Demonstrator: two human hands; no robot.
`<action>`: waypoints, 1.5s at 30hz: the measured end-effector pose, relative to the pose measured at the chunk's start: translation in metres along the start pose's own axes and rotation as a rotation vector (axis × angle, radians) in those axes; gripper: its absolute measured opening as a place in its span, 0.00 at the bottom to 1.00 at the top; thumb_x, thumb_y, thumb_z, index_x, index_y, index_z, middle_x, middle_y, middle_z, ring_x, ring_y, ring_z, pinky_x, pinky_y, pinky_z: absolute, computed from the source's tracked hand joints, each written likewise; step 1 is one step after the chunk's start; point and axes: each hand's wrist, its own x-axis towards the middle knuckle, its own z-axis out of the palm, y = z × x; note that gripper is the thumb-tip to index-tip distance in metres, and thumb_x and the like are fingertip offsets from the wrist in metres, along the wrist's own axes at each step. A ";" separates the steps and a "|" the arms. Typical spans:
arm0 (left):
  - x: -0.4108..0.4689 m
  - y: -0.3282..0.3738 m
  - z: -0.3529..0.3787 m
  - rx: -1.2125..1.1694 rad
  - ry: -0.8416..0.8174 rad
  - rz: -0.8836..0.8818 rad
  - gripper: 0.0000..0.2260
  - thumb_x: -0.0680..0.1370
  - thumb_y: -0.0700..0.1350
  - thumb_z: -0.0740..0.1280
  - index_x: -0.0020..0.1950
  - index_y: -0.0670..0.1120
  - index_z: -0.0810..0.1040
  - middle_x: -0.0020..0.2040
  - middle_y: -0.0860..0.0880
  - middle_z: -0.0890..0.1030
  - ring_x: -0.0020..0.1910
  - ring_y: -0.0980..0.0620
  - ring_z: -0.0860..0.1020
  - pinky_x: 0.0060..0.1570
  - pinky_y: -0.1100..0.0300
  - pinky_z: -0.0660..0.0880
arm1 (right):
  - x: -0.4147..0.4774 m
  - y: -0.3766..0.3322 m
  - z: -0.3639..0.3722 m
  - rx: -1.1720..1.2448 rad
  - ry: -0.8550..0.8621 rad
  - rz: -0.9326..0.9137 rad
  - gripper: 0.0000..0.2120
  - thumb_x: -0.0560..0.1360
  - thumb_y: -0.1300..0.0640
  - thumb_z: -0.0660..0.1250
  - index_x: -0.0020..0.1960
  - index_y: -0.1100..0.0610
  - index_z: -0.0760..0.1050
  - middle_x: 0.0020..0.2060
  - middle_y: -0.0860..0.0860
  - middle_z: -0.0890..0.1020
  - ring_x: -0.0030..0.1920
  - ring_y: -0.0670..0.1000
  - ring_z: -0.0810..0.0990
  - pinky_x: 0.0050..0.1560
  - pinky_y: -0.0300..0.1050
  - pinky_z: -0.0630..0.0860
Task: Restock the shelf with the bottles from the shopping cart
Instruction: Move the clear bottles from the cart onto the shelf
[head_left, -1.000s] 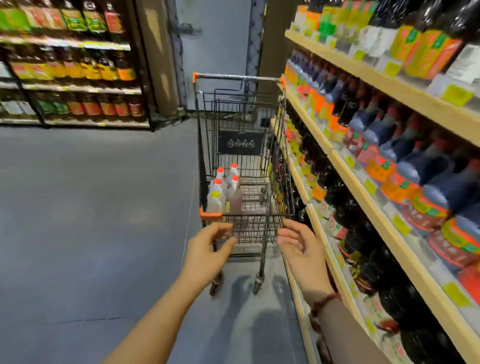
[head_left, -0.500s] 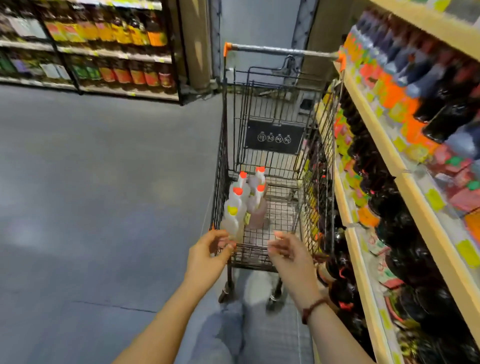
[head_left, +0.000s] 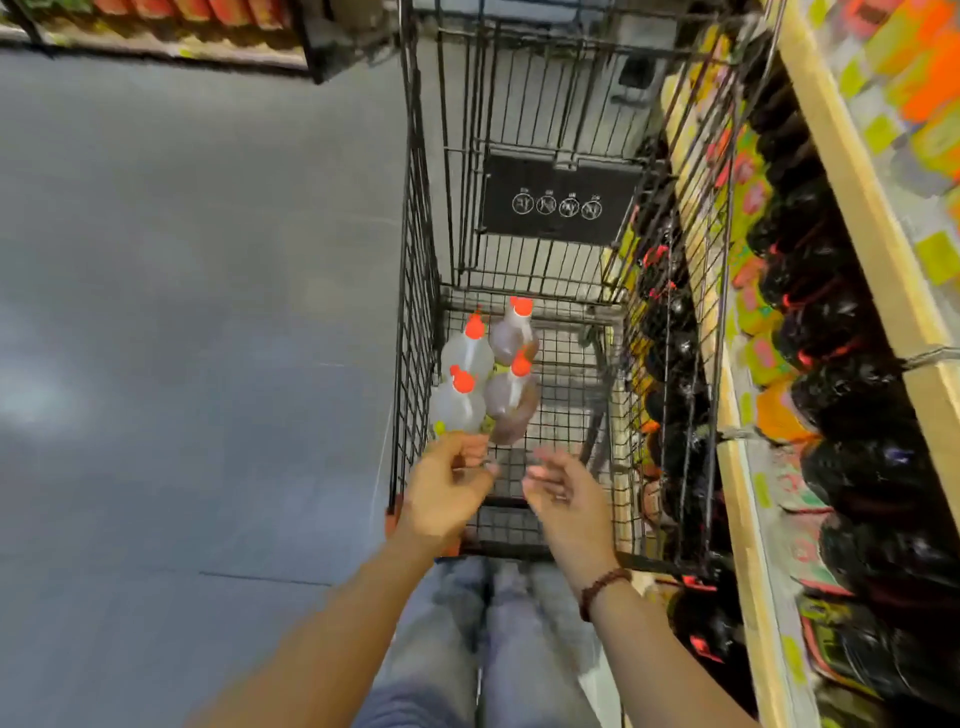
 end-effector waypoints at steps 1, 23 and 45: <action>0.007 -0.001 0.005 0.008 0.001 -0.010 0.11 0.71 0.42 0.71 0.52 0.48 0.78 0.49 0.47 0.80 0.49 0.51 0.79 0.54 0.59 0.76 | 0.007 0.005 0.000 -0.024 0.004 0.007 0.13 0.72 0.69 0.67 0.52 0.54 0.74 0.45 0.54 0.80 0.44 0.43 0.79 0.44 0.28 0.75; 0.100 -0.028 0.056 -0.092 0.097 -0.158 0.11 0.74 0.37 0.68 0.54 0.49 0.77 0.49 0.53 0.80 0.48 0.60 0.78 0.44 0.75 0.74 | 0.160 0.068 0.046 -0.001 0.052 0.088 0.05 0.71 0.61 0.70 0.46 0.59 0.77 0.36 0.47 0.78 0.38 0.45 0.76 0.42 0.39 0.75; 0.090 0.101 0.007 0.266 -0.350 0.292 0.35 0.65 0.40 0.79 0.68 0.47 0.69 0.59 0.51 0.73 0.59 0.53 0.73 0.58 0.64 0.71 | 0.083 -0.112 -0.091 -0.382 0.148 -0.597 0.09 0.79 0.56 0.60 0.46 0.62 0.74 0.40 0.53 0.76 0.40 0.51 0.72 0.38 0.42 0.63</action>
